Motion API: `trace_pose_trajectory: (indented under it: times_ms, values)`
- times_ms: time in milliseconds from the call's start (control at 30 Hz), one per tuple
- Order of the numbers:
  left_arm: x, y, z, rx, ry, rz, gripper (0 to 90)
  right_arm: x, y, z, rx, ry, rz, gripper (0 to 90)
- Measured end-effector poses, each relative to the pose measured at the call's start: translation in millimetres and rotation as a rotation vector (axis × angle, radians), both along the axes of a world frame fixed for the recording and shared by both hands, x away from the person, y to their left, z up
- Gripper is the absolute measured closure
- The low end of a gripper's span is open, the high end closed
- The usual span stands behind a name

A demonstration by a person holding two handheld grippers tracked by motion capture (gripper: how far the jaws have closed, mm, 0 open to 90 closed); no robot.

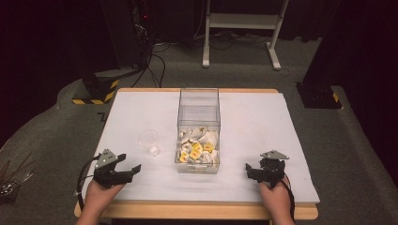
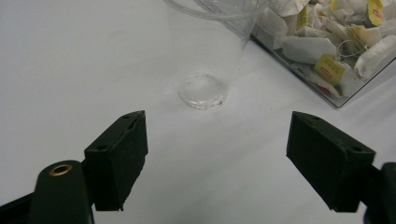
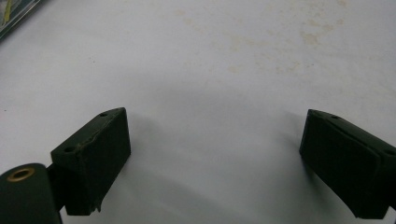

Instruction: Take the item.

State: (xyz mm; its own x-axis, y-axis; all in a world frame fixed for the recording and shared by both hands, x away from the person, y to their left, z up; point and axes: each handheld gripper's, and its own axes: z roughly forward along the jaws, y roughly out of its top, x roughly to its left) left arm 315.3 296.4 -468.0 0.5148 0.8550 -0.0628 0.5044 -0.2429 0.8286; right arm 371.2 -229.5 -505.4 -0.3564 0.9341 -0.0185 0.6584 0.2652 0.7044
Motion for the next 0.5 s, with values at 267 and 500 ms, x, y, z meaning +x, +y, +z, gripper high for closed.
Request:
trace_pose_trajectory:
  times_ms: [267,500]
  values:
    - [-1.4,-2.6,4.8,-0.015,-0.018,-0.013,21.4,0.0,0.1,-0.1,0.000,-0.002,-0.001,8.5]
    - [-2.1,-4.0,8.5,-0.027,-0.033,-0.018,21.6,-0.1,0.1,-0.1,0.000,-0.002,-0.001,8.5]
